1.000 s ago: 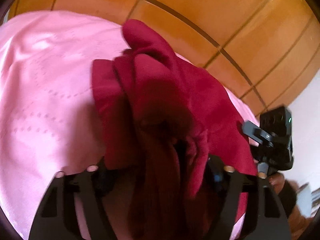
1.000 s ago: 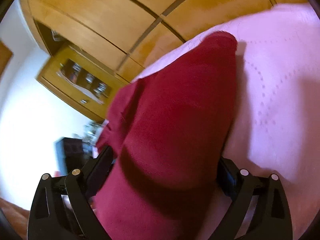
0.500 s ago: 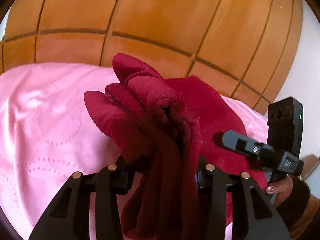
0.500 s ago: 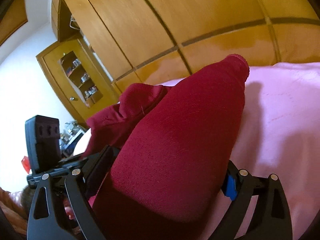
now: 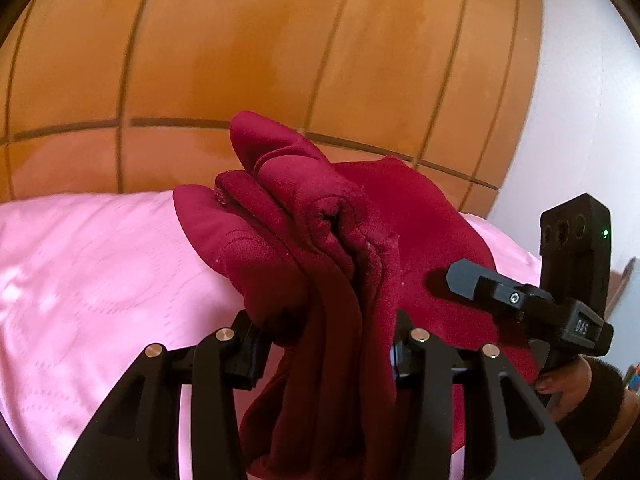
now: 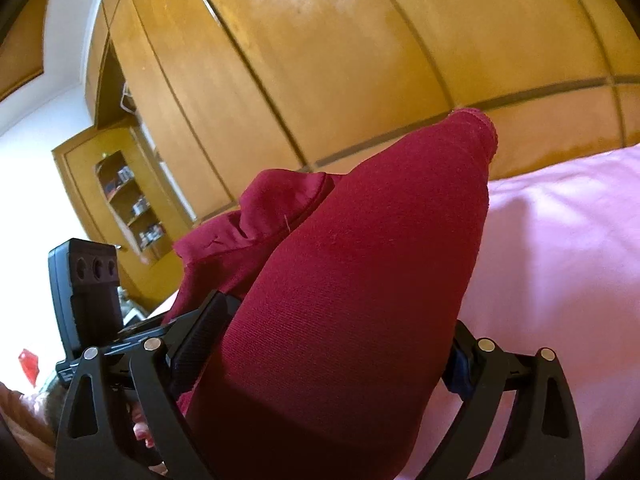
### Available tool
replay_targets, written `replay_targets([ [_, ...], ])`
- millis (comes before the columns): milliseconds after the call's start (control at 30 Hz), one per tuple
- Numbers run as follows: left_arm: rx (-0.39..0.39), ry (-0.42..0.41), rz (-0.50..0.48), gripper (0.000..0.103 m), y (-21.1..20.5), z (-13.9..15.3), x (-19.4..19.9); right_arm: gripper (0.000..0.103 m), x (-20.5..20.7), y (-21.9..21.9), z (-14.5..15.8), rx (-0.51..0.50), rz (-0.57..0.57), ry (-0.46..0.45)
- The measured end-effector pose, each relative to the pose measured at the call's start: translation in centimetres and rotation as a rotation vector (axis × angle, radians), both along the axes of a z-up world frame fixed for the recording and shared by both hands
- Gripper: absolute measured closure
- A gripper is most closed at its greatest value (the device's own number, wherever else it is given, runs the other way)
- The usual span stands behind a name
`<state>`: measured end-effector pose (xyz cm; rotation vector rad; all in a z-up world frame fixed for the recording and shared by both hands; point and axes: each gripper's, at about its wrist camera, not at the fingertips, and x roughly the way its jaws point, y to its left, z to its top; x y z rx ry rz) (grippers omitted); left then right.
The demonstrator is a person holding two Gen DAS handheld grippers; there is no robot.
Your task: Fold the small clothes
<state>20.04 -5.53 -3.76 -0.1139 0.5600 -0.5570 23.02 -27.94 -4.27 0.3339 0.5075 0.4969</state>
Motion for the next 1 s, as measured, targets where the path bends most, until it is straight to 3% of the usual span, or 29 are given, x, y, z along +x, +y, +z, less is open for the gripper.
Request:
replay_targets([
  [200, 0.043, -0.019, -0.074, 0.060, -4.4, 0.1, 1.8, 0.010, -0.8, -4.0, 0.4, -0.024, -0.110, -0.022],
  [433, 0.059, 0.025, -0.142, 0.060, -8.1, -0.9, 4.8, 0.010, -0.3, -7.6, -0.3, -0.016, -0.208, 0.007],
  [667, 0.123, 0.046, -0.172, 0.058, -10.9, -2.2, 7.7, 0.010, 1.6, -9.1, -0.6, -0.099, -0.266, 0.007],
  [800, 0.215, 0.133, -0.108, 0.049, -12.8, -4.8, 10.3, 0.010, 3.7, -10.4, -3.0, -0.137, -0.326, 0.085],
  [833, 0.235, 0.172, -0.078, 0.038, -12.7, -5.8, 11.1, 0.010, 4.4, -10.8, -4.1, -0.135, -0.354, 0.138],
  [933, 0.167, 0.249, -0.029, 0.014, -10.9, -7.9, 12.5, 0.010, 5.6, -12.7, -6.4, -0.071, -0.410, 0.273],
  [1000, 0.103, 0.298, -0.029, 0.012, -9.9, -8.7, 13.2, 0.008, 5.6, -13.2, -7.1, -0.032, -0.402, 0.297],
])
